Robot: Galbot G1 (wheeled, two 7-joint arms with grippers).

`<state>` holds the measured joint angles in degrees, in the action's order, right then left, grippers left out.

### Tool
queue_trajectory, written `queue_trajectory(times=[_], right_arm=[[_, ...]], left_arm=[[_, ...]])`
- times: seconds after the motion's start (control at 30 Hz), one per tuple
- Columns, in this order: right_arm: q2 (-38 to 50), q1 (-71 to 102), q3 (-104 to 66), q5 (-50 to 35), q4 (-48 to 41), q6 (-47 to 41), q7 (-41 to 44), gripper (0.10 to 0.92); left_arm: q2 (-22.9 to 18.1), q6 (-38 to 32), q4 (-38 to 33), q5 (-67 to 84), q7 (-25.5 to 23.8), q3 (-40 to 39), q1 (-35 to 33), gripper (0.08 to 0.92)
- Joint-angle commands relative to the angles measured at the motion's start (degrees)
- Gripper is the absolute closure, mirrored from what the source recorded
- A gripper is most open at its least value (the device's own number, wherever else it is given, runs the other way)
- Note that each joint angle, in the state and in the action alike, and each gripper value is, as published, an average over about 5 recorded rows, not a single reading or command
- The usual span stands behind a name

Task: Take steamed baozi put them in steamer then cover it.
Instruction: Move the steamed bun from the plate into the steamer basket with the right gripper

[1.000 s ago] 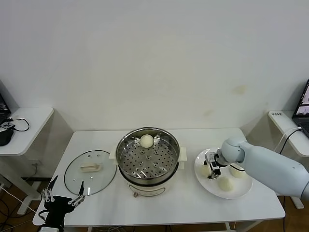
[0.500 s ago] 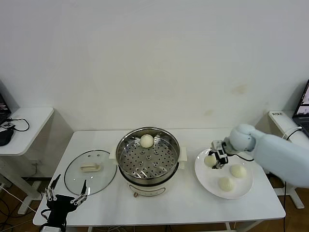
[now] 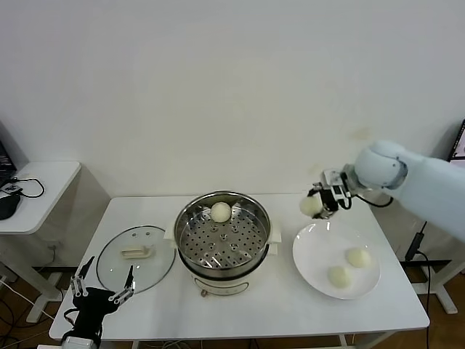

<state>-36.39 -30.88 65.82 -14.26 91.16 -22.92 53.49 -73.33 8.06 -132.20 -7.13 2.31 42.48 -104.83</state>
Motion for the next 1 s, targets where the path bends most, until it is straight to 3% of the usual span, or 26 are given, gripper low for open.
queue_trajectory(times=[0.03, 0.23, 0.5, 1.0], right_arm=[[-9.94, -15.03, 7.54, -15.66, 5.16, -7.10, -4.49, 0.389], [-20.48, -8.13, 5.89, -20.02, 1.61, -11.42, -11.08, 0.389], [-35.17, 0.90, 3.68, -19.40, -10.68, -13.95, -14.36, 0.389], [-42.72, 8.33, 4.33, -17.01, -17.34, -15.36, -16.17, 0.389]], left_arm=[[0.44, 0.04, -0.02, 0.12, 0.01, 0.58, 0.32, 0.177], [0.33, 0.13, 0.01, 0.16, -0.01, 1.50, 0.81, 0.177], [-0.43, 0.20, -0.57, 0.29, -0.10, 2.73, 0.63, 0.177], [-1.16, 0.28, -0.79, 0.45, -0.19, 3.03, 1.25, 0.177]])
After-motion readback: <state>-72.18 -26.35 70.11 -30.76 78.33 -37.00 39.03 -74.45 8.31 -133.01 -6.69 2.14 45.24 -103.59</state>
